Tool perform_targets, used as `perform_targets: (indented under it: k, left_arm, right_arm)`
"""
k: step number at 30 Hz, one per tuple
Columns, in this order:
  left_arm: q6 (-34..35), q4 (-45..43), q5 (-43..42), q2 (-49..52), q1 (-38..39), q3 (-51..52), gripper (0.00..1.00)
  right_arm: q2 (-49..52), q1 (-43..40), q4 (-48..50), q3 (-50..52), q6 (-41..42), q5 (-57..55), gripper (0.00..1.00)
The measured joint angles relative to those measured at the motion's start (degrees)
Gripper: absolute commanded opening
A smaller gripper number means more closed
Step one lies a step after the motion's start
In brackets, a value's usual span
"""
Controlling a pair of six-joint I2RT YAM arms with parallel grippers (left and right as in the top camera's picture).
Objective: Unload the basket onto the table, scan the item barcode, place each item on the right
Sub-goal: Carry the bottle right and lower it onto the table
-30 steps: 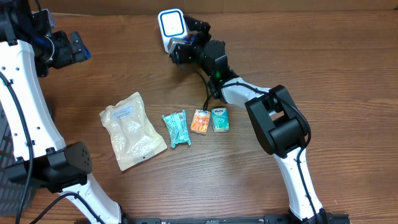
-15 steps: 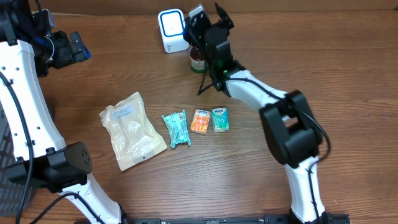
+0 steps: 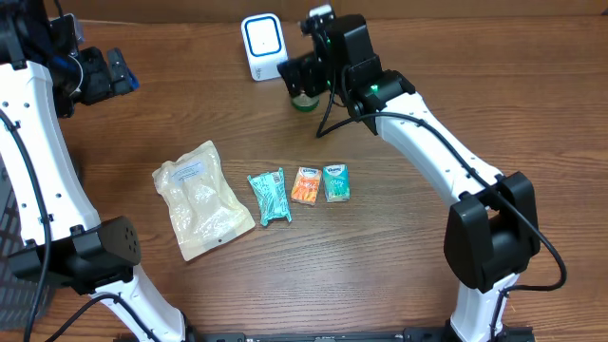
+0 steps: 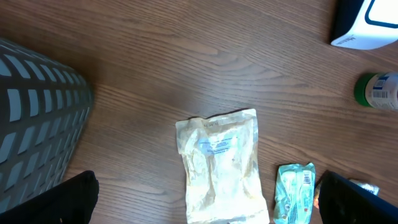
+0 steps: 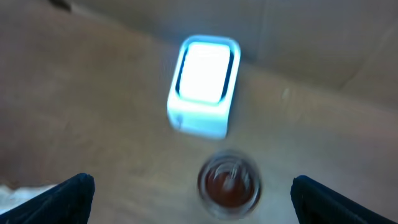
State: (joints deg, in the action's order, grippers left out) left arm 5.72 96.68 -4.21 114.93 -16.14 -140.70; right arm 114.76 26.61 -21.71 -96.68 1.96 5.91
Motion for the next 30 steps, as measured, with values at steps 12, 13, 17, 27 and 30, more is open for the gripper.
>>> perform_targets:
  k: [12, 13, 17, 27, 30]
  left_arm:
    - [0.0, 0.0, 0.0, 0.0, 0.0, 0.0, 1.0]
    - [0.0, 0.0, 0.0, 0.0, 0.0, 0.0, 0.99]
    - [0.0, 0.0, 0.0, 0.0, 0.0, 0.0, 1.0]
    - [0.0, 0.0, 0.0, 0.0, 0.0, 0.0, 0.99]
    - [0.0, 0.0, 0.0, 0.0, 0.0, 0.0, 0.99]
  right_arm:
    - [2.6, -0.1, 1.2, -0.2, 2.4, 1.4, 1.0]
    - [3.2, -0.2, -0.4, -0.8, 2.6, 1.1, 1.0]
    - [6.7, -0.5, -9.9, -7.3, 3.6, -0.8, 1.0]
    - [10.8, -0.7, -14.3, -18.8, 3.8, -4.0, 1.0]
    - [14.9, -0.7, -13.3, -18.8, 3.8, -4.2, 1.0]
